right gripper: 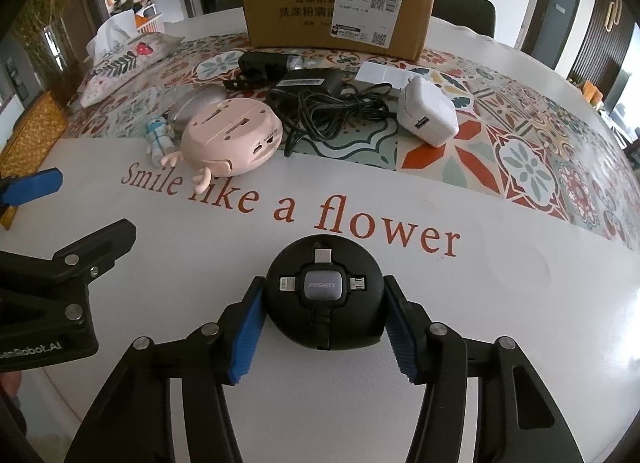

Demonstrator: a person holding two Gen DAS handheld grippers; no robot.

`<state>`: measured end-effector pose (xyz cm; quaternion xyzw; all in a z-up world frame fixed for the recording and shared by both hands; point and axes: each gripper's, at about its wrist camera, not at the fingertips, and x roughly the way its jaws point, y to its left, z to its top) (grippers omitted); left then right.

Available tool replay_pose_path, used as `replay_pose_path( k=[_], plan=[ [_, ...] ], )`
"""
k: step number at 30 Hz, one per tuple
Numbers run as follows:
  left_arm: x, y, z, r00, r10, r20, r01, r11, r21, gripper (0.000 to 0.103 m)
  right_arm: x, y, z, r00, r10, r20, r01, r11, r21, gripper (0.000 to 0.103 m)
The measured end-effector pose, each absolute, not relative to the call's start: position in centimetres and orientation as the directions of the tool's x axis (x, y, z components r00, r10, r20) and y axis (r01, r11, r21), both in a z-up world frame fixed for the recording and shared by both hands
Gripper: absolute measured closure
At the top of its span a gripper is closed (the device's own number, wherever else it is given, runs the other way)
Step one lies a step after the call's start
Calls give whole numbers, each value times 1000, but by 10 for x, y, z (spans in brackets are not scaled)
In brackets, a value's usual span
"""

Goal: Organize rigid objects
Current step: 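Lower the right tool onto the black round charger and close it, then grasp the pink round toy with the left tool while the right tool holds the black charger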

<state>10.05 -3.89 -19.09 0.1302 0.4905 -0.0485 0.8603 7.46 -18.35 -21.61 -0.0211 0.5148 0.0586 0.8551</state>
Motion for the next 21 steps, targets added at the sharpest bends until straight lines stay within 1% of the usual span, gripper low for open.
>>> replay_pose_path(
  k=[12, 21],
  plan=[
    [123, -59, -164, 567, -55, -822, 287, 949, 134, 0, 84, -201, -186, 492, 54, -869, -59, 998, 28, 47],
    [150, -84, -181, 533, -98, -840, 318, 944, 92, 7, 99, -226, -185, 486, 25, -874, 1, 1000, 29, 47]
  ],
)
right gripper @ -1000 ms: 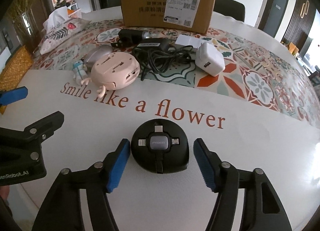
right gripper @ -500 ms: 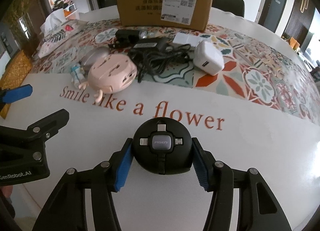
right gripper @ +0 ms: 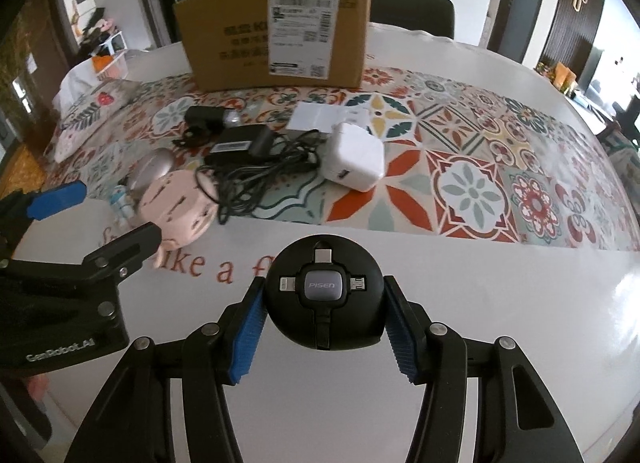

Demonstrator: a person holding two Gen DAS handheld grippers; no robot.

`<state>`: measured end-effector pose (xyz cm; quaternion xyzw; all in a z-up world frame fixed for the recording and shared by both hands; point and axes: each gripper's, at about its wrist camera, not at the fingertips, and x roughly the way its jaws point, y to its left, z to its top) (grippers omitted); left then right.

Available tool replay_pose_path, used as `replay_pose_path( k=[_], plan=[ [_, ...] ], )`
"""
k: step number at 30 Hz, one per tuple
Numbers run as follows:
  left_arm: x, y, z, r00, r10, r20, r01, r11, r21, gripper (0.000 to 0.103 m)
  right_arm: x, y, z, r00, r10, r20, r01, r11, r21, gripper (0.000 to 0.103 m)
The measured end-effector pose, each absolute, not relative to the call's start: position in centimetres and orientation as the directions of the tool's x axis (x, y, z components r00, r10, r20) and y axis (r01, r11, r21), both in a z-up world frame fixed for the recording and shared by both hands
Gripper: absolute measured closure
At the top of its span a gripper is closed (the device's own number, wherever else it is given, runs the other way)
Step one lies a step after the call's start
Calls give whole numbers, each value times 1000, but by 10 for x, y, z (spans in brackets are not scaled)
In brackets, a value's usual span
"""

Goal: Organize rigid objects
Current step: 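Grasp the pink round toy with the left tool while the right tool holds the black charger, then carry the pink toy and black charger into the cardboard box with both tools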

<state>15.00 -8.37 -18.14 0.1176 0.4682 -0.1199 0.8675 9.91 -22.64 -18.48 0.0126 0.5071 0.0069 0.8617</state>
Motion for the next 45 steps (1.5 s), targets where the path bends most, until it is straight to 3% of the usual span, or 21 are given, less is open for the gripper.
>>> replay_pose_path(
  k=[20, 25, 36, 45],
  plan=[
    [180, -101, -219, 476, -95, -874, 348, 934, 87, 14, 121, -237, -206, 447, 38, -893, 13, 999, 49, 47],
    [181, -100, -223, 465, -115, -878, 347, 936, 61, 29, 123, -235, -208, 445, 36, -895, 11, 999, 46, 47],
    [168, -90, -214, 462, -123, -878, 333, 942, 44, 29, 117, -229, -201, 457, 40, -889, -3, 999, 43, 47],
    [160, -71, -175, 515, -126, -848, 304, 952, 43, 29, 110, -217, -176, 500, 42, -865, -20, 999, 37, 47]
  ],
)
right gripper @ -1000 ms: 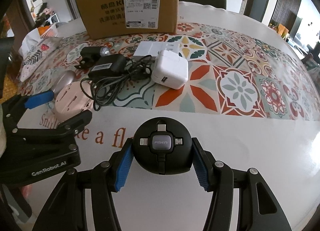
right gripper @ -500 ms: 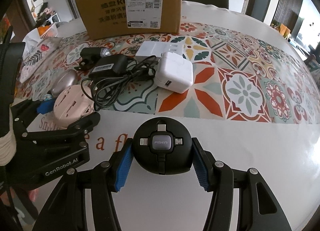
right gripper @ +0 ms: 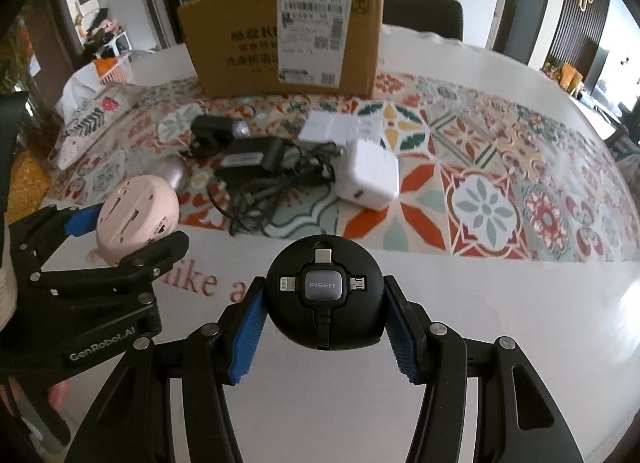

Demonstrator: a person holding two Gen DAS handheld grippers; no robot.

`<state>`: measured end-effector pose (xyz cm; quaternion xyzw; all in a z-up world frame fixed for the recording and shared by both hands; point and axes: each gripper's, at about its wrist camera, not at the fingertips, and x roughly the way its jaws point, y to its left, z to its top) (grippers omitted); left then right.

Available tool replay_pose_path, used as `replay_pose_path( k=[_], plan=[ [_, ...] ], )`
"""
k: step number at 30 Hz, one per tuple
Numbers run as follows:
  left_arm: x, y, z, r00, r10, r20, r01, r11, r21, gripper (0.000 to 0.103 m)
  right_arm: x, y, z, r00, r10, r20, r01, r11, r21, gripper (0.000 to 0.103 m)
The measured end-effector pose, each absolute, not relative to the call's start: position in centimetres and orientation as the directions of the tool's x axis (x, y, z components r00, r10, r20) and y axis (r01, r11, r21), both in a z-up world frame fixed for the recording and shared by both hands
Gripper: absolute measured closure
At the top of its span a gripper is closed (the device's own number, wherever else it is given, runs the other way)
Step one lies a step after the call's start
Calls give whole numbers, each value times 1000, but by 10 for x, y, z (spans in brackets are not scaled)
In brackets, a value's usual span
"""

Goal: Organize rigid objects
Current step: 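Carry the pink toy and black charger into the cardboard box with both tools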

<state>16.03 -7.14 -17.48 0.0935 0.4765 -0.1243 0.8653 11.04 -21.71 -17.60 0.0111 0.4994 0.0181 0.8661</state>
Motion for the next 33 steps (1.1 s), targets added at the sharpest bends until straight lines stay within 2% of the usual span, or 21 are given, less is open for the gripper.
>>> replay_pose_path(
  k=[23, 33],
  plan=[
    [177, -30, -58, 675, -118, -728, 241, 968, 66, 29, 125, -188, -73, 664, 48, -747, -14, 999, 52, 47],
    [211, -33, -30, 709, -131, -693, 250, 965, 73, 29, 159, -192, -41, 725, 45, -688, -12, 999, 52, 47]
  ],
)
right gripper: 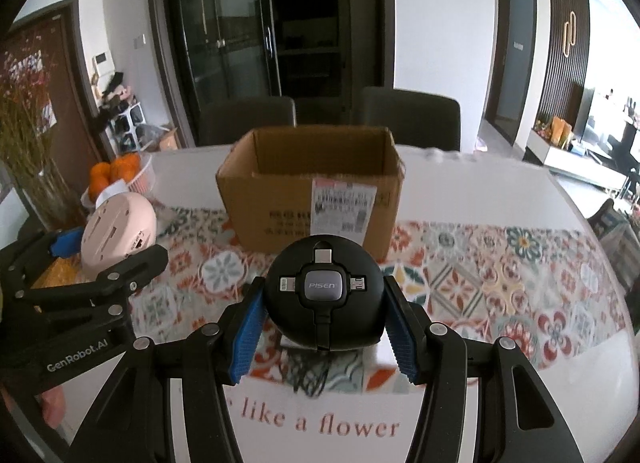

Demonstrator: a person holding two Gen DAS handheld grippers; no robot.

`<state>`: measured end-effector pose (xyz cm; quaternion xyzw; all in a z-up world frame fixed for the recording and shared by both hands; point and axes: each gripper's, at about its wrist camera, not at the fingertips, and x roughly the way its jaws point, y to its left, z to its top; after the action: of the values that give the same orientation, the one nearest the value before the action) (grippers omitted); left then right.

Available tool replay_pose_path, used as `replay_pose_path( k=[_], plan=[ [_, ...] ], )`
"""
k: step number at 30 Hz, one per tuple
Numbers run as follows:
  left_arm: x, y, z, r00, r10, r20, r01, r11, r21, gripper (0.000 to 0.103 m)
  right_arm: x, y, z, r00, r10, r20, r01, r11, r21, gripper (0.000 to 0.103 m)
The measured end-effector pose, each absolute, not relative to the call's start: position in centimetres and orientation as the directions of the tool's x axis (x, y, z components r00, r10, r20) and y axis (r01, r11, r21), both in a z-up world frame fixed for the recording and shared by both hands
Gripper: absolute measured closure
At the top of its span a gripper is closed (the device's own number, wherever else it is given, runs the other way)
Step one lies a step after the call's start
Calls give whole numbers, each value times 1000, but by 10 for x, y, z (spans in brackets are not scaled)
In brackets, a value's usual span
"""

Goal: Organize rigid objects
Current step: 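Carry the pink toy and black charger into the cardboard box with both tools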

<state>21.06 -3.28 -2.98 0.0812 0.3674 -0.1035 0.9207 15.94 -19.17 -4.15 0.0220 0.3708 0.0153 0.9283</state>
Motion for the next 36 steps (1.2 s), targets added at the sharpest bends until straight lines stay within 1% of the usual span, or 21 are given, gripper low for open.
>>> replay_pose_path(
  k=[6, 11, 19, 27, 36],
  plan=[
    [231, -38, -18, 730, -134, -671, 258, 962, 88, 29, 183, -197, -30, 728, 62, -683, -16, 997, 74, 47],
    [250, -40, -10, 730, -160, -665, 269, 961, 64, 29, 207, -204, -20, 733, 60, -678, -15, 997, 72, 47],
    [283, -47, 4, 743, -166, -649, 280, 957, 75, 29, 248, -209, -8, 738, 61, -672, -19, 997, 70, 47],
    [318, -56, 4, 725, -168, -668, 305, 948, 92, 29, 281, -214, -2, 731, 64, -680, -31, 998, 59, 47],
    [356, -64, -1, 676, -165, -719, 325, 941, 89, 29, 324, -217, -6, 690, 74, -720, -45, 997, 59, 47]
  ],
)
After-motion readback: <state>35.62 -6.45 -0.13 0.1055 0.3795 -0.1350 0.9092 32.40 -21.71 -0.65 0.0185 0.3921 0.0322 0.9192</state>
